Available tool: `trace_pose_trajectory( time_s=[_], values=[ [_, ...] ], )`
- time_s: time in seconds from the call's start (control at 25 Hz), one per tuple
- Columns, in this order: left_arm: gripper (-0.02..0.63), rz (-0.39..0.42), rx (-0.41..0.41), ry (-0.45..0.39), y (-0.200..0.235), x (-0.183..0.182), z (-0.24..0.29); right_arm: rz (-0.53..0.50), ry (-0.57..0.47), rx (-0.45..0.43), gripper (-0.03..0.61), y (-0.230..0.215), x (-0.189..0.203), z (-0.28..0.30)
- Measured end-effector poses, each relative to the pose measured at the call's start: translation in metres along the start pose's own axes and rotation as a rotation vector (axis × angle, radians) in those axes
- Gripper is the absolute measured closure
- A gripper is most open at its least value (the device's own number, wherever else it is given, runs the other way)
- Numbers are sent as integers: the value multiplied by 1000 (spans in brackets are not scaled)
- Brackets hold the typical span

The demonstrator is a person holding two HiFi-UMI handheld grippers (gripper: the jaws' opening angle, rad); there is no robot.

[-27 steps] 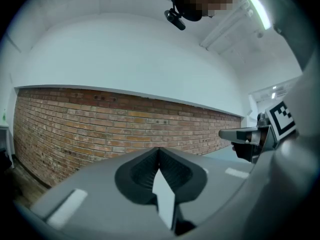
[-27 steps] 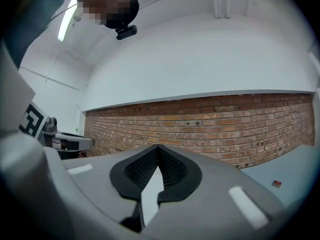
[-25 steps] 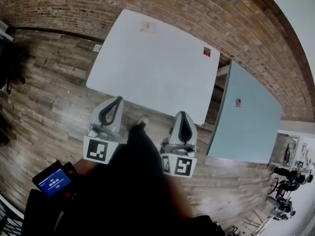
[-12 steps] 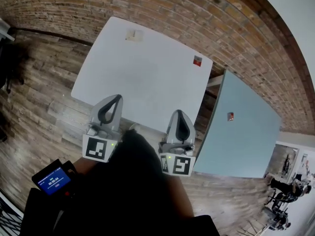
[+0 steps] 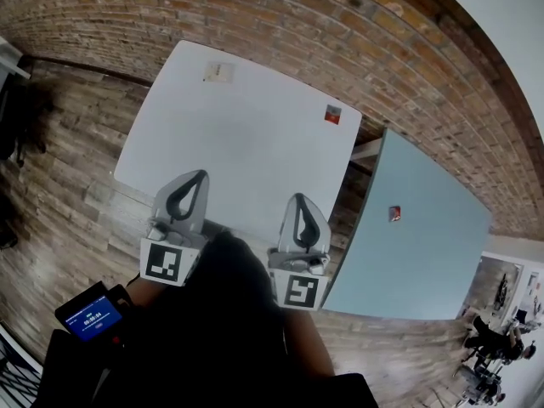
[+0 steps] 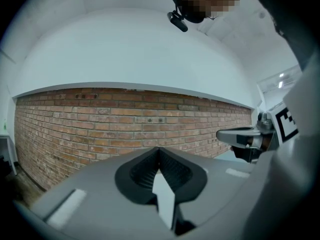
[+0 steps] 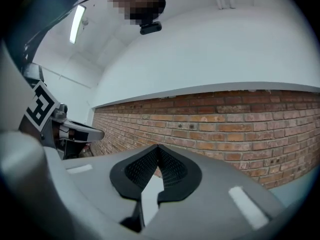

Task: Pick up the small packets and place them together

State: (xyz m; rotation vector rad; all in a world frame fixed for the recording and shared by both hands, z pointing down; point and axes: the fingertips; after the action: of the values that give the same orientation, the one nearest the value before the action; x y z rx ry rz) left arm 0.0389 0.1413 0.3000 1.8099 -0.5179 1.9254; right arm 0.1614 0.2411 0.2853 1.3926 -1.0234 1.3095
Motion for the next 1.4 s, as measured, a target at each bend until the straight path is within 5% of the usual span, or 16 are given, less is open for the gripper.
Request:
trace_pose_trajectory(
  time_s=[0.52, 1.4],
  values=[
    [614, -11, 17, -7, 28, -2, 21, 64, 59, 56, 575, -2, 17, 27],
    [614, -63, 3, -16, 137, -2, 56, 72, 208, -38, 554, 52, 56, 147]
  ],
)
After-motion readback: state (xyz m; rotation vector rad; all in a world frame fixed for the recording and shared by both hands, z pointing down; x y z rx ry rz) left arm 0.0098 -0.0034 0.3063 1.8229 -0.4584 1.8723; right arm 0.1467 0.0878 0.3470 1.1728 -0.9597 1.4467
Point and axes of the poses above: the fingertips, and each gripper's own axes: z forward along the fingers, y to its left, x out of its underside, and after that the axes turned 1 degree about -x, right-handed
